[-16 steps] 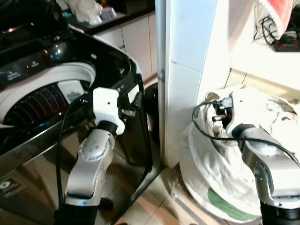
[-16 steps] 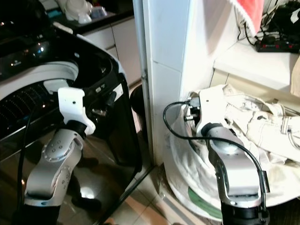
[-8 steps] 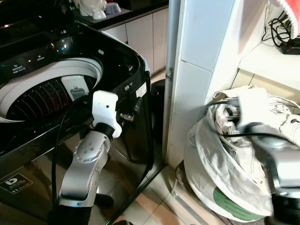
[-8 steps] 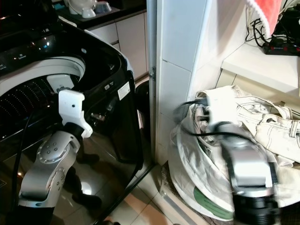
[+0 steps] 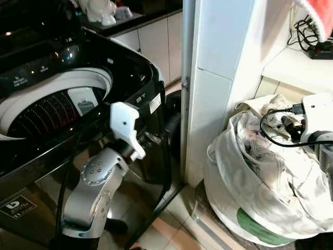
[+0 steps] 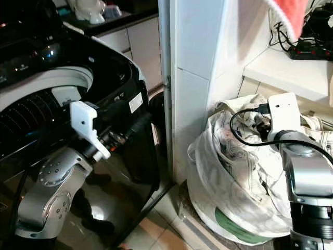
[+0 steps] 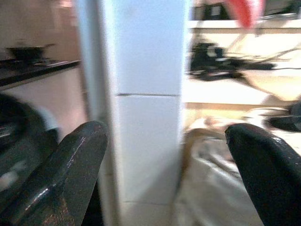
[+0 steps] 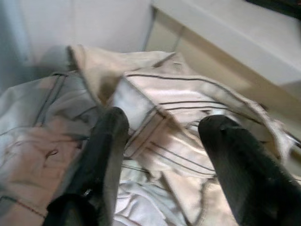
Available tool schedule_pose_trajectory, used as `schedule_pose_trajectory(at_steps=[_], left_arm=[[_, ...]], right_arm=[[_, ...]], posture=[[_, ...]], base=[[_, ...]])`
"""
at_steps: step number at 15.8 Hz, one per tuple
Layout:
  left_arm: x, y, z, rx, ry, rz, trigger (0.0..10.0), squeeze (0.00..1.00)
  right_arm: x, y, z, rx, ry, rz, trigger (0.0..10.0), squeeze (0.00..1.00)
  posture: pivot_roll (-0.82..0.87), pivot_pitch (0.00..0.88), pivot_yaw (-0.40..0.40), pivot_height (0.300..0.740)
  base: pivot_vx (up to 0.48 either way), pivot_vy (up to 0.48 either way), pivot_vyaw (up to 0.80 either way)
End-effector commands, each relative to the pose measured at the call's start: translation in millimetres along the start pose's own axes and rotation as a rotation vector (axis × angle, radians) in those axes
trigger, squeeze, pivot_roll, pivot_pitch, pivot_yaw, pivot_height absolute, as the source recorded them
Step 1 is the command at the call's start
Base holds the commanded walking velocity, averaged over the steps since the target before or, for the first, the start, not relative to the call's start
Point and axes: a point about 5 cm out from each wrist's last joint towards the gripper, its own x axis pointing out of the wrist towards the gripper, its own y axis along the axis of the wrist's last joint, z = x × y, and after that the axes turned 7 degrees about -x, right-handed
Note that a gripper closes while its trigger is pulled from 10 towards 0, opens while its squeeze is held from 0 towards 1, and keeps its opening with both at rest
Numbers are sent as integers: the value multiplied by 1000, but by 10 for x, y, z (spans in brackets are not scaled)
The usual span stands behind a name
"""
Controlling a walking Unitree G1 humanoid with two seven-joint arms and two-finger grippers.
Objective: Clothes washing
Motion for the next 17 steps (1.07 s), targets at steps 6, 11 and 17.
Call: schedule_pose_trajectory(at_steps=[6,11,17], left_arm=[[-17,-22,139,-21,-166,-60,10000,0],[-86,-78,204,-36,-251,-135,10000,0],[-102,-57,166,-25,-220,-140,10000,0]], right_arm=[[283,-55,178,-85,100,99,10000,1000],[426,-192,213,-234,210,89,10000,0],[498,-362,181,-295,250,39,0,0]], posture=[[-110,0,96,740],[-90,0,97,740],[-72,0,79,740]], base=[[0,0,0],[0,0,0],[0,0,0]])
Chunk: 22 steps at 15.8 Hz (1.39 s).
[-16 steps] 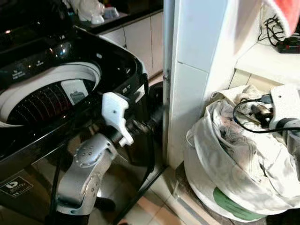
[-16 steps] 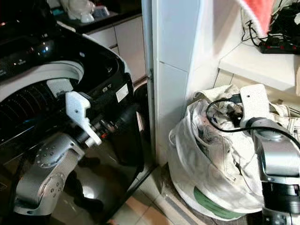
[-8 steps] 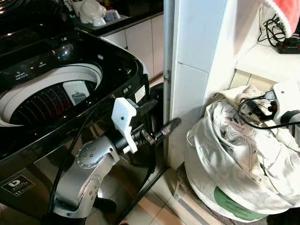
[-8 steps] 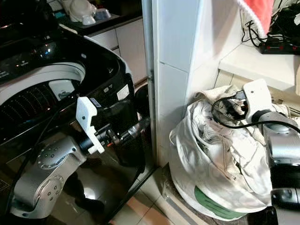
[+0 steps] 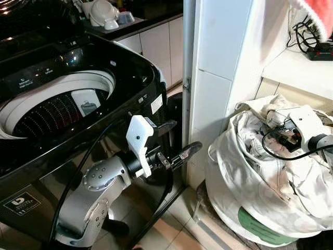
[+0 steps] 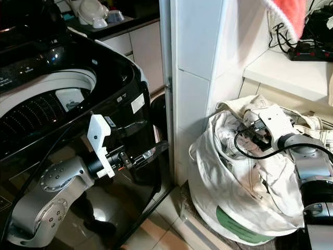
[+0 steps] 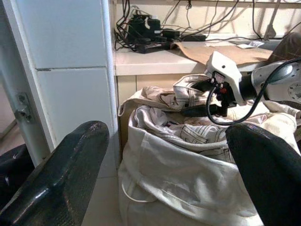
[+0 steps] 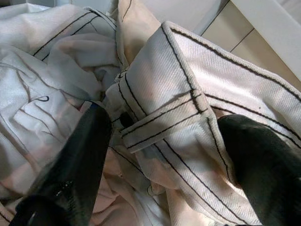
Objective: Clothes washing
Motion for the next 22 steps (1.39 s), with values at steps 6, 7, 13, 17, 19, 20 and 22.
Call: schedule_pose_trajectory(at_steps=[6,7,13,17,19,20,22], left_arm=[[7,49,-7,36,4,1,10000,0],[8,45,-12,38,4,-1,10000,0],[14,42,-15,38,7,-2,10000,0],[9,45,-20,44,14,-1,10000,0],[14,48,-32,57,23,0,10000,0],[17,49,-35,59,26,0,10000,0],[32,55,-94,74,90,-4,10000,0]], right_arm=[[35,60,46,-24,0,29,0,0],[39,59,47,-23,-1,30,0,0],[45,76,48,-25,3,47,0,0],[41,70,44,-17,0,55,0,0],[18,85,62,13,-5,77,0,0],[7,101,78,27,-8,89,0,0],[-56,265,180,79,-30,171,0,0]], posture=[[-78,0,85,740],[-81,0,88,740],[-81,0,93,740],[-79,0,94,740],[-83,0,97,740],[-83,0,97,740],[-86,0,100,740]], base=[[0,0,0],[0,0,0],[0,0,0],[0,0,0],[0,0,0],[0,0,0],[0,0,0]])
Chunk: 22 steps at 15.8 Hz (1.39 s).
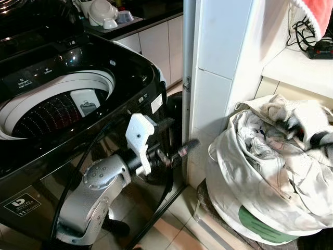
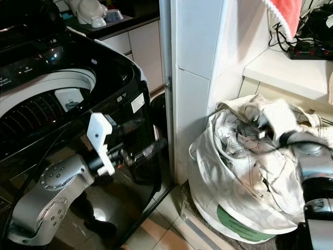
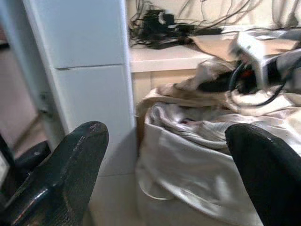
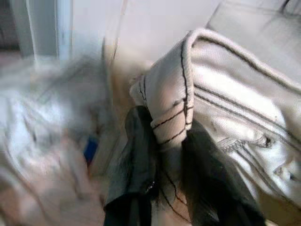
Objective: Clothes washing
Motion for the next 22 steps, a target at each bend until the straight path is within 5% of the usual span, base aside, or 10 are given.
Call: schedule_pose_trajectory(at_steps=[1,7,8,9,13,16,19,22], left_arm=[[30,75,-113,20,92,27,10000,0],[215,429,-156,63,138,202,10000,0],[215,429,-156,63,138,202,10000,0],[367,644,-101,30,96,291,10000,1000],[542,908,-41,-13,56,417,10000,1000],[573,1014,9,-50,15,480,10000,1000],[538,1108,110,-198,-105,573,10000,1000],[526,1062,216,-234,-200,558,10000,1000]], right_arm=[[-74,485,147,74,-16,205,0,0],[-523,1676,271,283,131,717,0,0],[-523,1676,271,283,131,717,0,0],[-668,2037,114,357,278,851,0,0],[-908,2570,-185,551,569,1053,0,0],[-997,2675,-261,677,728,1100,0,0],[-972,2592,-459,663,788,986,0,0],[-949,2536,-597,660,824,930,0,0]], posture=[[-94,0,103,740],[-111,0,100,740],[-111,0,100,740],[-113,0,96,740],[-112,0,87,740],[-108,0,75,740],[-106,0,72,740],[-105,0,74,740]], base=[[0,0,0],[0,0,0],[0,0,0],[0,0,0],[0,0,0],[0,0,0],[0,0,0],[0,0,0]])
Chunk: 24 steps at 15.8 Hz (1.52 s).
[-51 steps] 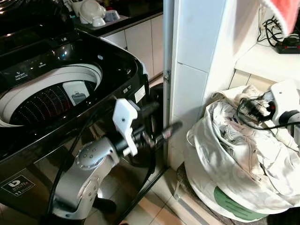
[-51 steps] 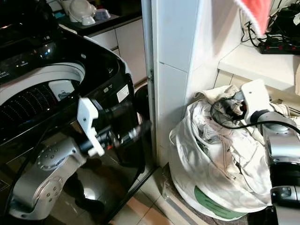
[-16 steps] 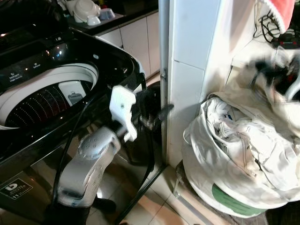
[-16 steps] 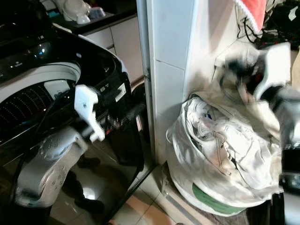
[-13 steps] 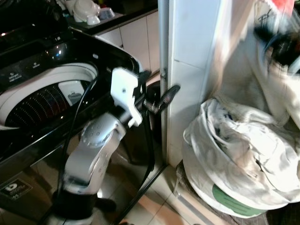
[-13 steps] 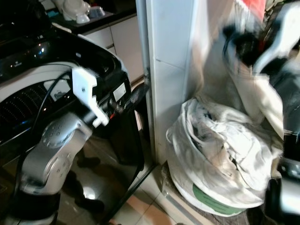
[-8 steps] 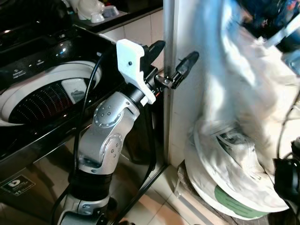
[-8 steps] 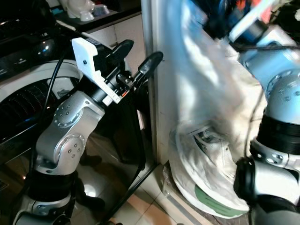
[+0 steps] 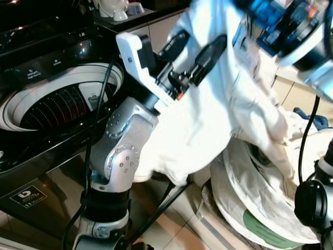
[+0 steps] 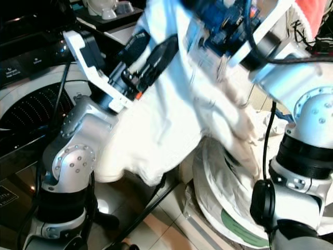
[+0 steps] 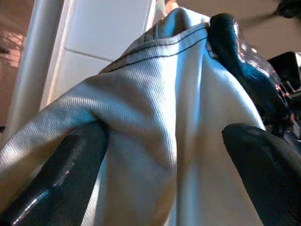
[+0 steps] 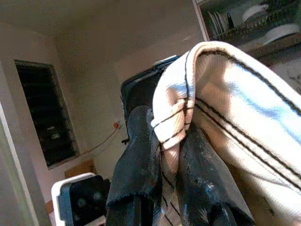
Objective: Clothes washing
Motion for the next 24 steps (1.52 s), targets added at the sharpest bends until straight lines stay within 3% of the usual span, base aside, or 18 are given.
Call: schedule_pose_trajectory(at_steps=[1,5,9,11,12,13,16,17,24], left_arm=[[25,7,107,-1,-74,-5,10000,1000],[24,-111,245,-80,-162,-50,10000,1000],[16,-206,257,-45,-178,-113,10000,1000],[5,-257,186,-35,-116,-144,0,1000],[0,-252,173,-38,-109,-149,0,110],[0,-239,147,-29,-89,-146,0,0],[3,-239,57,6,-11,-164,0,0],[4,-251,12,52,20,-184,0,0],[-38,-274,-40,106,57,-193,0,0]], right_arm=[[48,-18,-112,1,49,-10,0,0],[38,-92,-138,16,28,-34,0,0],[53,-134,-184,36,45,-37,0,0],[52,-138,-193,36,37,-38,0,0],[52,-143,-196,31,33,-42,0,0],[52,-146,-196,30,29,-43,0,0],[52,-147,-203,33,21,-36,0,0],[55,-147,-208,32,17,-34,0,0],[46,-149,-204,30,1,-34,0,0]], posture=[[-106,0,77,740],[-111,0,82,740],[-110,0,81,740],[-110,0,82,740],[-110,0,82,740],[-109,0,82,740],[-108,0,84,740],[-107,0,85,740],[-107,0,90,740]], base=[[0,0,0],[0,0,0],[0,0,0],[0,0,0],[0,0,0],[0,0,0],[0,0,0],[0,0,0],[0,0,0]])
